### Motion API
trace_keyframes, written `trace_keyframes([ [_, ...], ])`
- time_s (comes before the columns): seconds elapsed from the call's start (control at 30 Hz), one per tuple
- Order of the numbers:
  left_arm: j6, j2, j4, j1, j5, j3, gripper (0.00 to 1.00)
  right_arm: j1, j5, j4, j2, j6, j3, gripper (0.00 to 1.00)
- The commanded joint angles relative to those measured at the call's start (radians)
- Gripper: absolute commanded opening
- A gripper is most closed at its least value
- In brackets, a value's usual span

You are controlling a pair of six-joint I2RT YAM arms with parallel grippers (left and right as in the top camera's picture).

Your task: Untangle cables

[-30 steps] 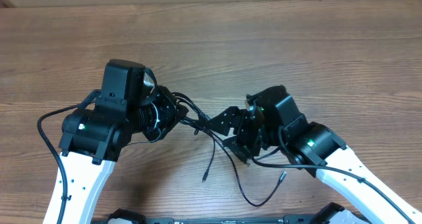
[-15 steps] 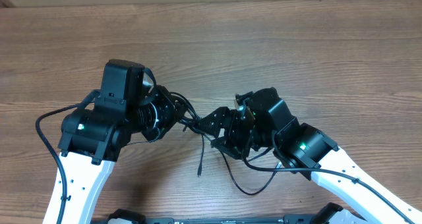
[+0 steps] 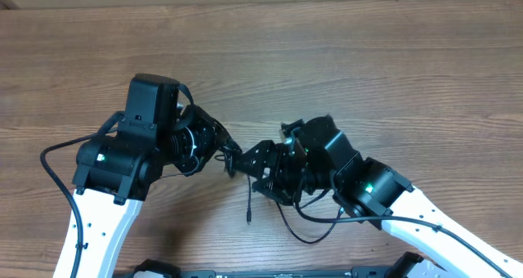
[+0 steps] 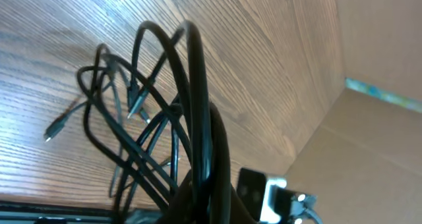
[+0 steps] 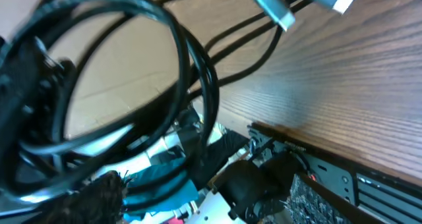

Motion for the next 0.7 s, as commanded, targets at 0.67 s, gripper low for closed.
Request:
trace_keyframes([
  [0.67,0.1,0.002,-0.003,-0.026,0.06,0.016,0.04,0.005,0.134,0.048,0.034,0.04,0.007,0.86],
])
